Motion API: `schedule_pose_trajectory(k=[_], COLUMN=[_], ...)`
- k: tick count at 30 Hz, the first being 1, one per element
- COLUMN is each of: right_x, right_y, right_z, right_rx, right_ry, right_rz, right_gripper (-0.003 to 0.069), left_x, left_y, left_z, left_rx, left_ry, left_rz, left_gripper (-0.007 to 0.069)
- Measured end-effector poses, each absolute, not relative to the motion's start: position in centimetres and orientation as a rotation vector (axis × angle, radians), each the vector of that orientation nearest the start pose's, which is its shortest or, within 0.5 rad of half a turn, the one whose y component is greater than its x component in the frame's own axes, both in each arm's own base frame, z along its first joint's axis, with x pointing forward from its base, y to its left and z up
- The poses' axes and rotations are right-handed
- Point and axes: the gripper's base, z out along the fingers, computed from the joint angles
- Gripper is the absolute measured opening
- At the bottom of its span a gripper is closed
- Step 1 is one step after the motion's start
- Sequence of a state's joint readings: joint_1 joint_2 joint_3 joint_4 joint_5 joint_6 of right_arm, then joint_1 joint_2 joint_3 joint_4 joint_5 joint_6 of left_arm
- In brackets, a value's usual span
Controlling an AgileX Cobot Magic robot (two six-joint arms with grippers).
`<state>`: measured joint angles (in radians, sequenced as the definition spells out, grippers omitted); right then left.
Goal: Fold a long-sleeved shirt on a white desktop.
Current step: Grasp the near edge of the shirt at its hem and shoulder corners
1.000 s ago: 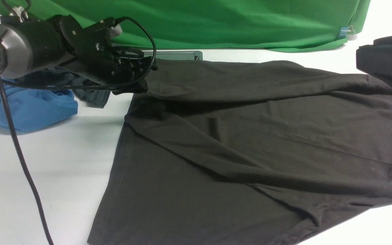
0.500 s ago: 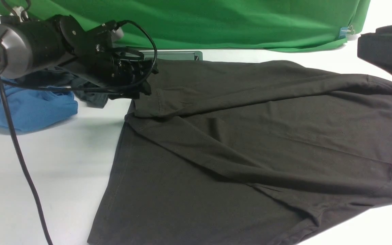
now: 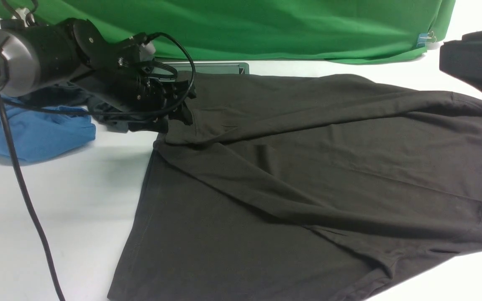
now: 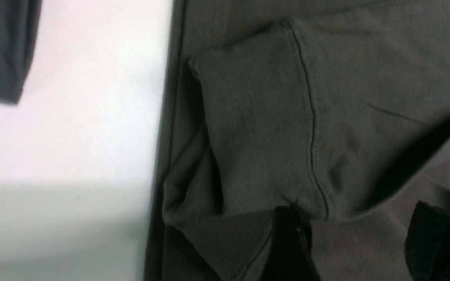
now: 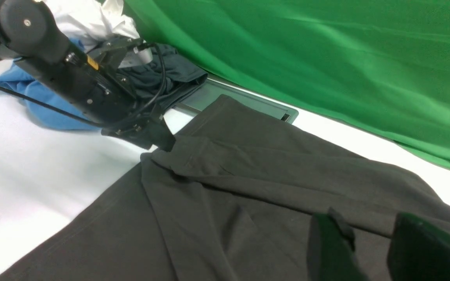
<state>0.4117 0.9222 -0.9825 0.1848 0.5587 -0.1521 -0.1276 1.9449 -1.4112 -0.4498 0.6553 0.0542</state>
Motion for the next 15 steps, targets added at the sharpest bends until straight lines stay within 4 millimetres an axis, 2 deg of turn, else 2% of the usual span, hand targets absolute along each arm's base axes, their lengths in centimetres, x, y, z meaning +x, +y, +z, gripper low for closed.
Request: schedule_pose_trajectory(k=[6, 15], right_x=[16.88, 16.82], right_y=[8.35, 8.34], right_z=[39.39, 39.27], right_rx=[-0.464, -0.469], right_ry=[1.942, 1.955], right_rz=[0.369, 0.368], right_gripper=[0.0251, 0.0251], left_x=[41.15, 40.98], left_y=[-7.72, -7.75], left_z=[20.69, 20.62], left_rx=[-0.147, -0.139], left_ry=[2.650, 2.670], left_rz=[-0.502, -0.505], left_gripper=[0.0463, 0.0608])
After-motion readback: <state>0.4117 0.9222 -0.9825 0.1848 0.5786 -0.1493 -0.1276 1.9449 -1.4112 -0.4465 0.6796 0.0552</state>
